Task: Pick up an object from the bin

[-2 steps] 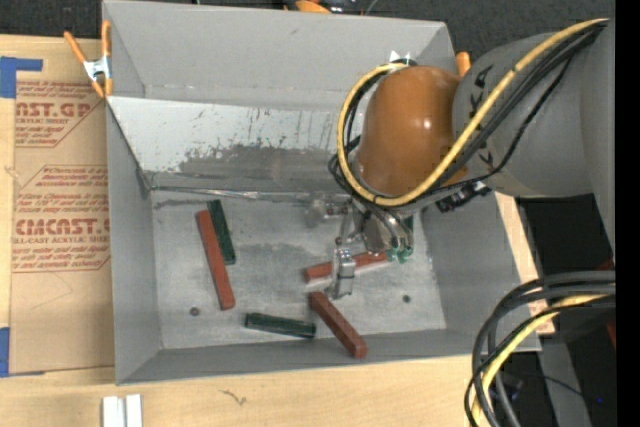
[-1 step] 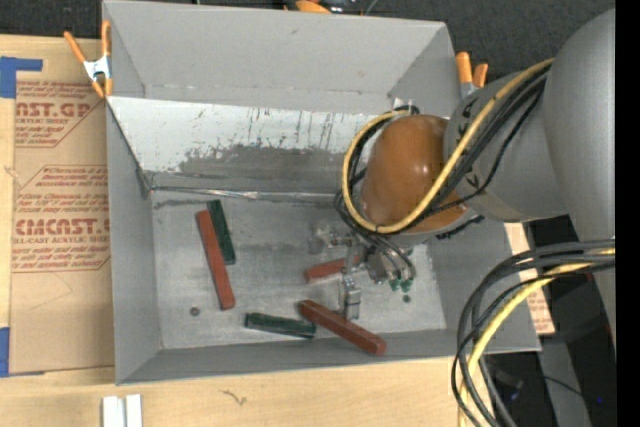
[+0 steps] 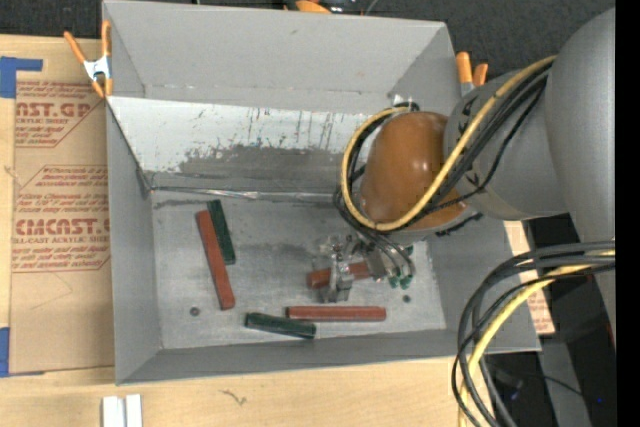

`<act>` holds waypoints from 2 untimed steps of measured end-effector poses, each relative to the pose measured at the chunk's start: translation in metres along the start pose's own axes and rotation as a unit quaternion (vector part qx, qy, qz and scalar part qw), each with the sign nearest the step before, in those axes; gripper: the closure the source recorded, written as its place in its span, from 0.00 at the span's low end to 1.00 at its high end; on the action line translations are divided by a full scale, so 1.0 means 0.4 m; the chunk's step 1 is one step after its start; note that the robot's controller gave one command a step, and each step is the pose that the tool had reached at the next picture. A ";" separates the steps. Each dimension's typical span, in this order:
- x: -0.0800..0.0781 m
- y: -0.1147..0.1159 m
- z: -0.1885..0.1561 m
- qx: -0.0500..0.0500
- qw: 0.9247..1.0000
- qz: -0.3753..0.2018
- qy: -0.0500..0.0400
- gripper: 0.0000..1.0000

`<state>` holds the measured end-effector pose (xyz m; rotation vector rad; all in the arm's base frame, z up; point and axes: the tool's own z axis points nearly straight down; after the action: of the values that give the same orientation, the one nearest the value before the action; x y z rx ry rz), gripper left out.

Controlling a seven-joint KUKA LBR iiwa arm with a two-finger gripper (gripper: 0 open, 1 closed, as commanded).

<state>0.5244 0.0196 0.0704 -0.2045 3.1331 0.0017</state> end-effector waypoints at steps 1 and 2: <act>-0.042 0.051 -0.322 0.000 0.962 -0.274 -0.002 1.00; -0.052 0.156 -0.160 -0.001 0.980 -0.200 0.002 1.00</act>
Offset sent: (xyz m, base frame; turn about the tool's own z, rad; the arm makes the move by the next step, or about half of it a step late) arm 0.0123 0.0206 0.1272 -0.5530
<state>0.5369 0.0842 0.1346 -0.8284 3.0325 0.0052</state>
